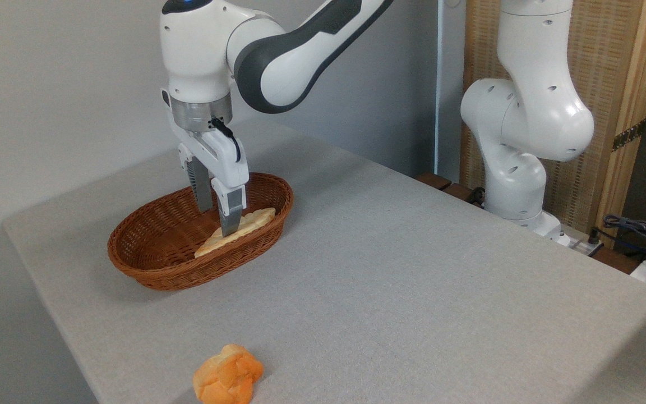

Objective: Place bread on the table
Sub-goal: 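Lower the open gripper into the wicker basket over the bread roll, then close the gripper on the bread roll inside the basket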

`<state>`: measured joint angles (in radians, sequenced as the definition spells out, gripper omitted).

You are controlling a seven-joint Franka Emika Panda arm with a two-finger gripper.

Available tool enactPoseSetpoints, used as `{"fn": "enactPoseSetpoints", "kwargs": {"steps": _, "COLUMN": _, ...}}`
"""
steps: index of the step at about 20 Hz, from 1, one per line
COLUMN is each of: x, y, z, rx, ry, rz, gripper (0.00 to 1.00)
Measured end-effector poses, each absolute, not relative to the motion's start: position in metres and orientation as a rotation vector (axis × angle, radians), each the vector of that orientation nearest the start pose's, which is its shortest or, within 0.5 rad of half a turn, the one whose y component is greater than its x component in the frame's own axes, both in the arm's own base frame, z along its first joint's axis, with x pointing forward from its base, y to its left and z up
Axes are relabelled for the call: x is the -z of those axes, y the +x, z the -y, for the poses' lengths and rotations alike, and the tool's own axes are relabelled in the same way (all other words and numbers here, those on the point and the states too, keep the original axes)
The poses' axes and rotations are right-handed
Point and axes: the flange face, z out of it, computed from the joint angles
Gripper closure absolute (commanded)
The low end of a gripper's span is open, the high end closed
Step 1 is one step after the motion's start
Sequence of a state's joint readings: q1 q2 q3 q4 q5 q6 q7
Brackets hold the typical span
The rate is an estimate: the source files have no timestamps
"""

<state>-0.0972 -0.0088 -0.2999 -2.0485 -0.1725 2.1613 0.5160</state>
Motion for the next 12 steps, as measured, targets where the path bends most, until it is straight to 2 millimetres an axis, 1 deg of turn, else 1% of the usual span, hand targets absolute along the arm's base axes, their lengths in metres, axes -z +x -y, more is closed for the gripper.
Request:
{"fn": "enactPoseSetpoints", "kwargs": {"steps": 3, "x": -0.447, "y": 0.509, "z": 0.226, "rx": 0.178, "ry": -2.918, "rz": -1.361, "gripper": 0.00}}
{"fn": "enactPoseSetpoints", "kwargs": {"steps": 6, "x": -0.437, "y": 0.499, "z": 0.238, "rx": 0.139, "ry": -2.809, "rz": -1.436, "gripper": 0.00}}
{"fn": "enactPoseSetpoints", "kwargs": {"steps": 8, "x": -0.433, "y": 0.494, "z": 0.244, "rx": 0.125, "ry": -2.769, "rz": -1.467, "gripper": 0.00}}
{"fn": "enactPoseSetpoints", "kwargs": {"steps": 9, "x": -0.432, "y": 0.494, "z": 0.244, "rx": 0.123, "ry": -2.765, "rz": -1.470, "gripper": 0.01}}
{"fn": "enactPoseSetpoints", "kwargs": {"steps": 10, "x": -0.431, "y": 0.493, "z": 0.244, "rx": 0.121, "ry": -2.764, "rz": -1.470, "gripper": 0.09}}
{"fn": "enactPoseSetpoints", "kwargs": {"steps": 12, "x": -0.428, "y": 0.492, "z": 0.244, "rx": 0.112, "ry": -2.760, "rz": -1.473, "gripper": 0.09}}
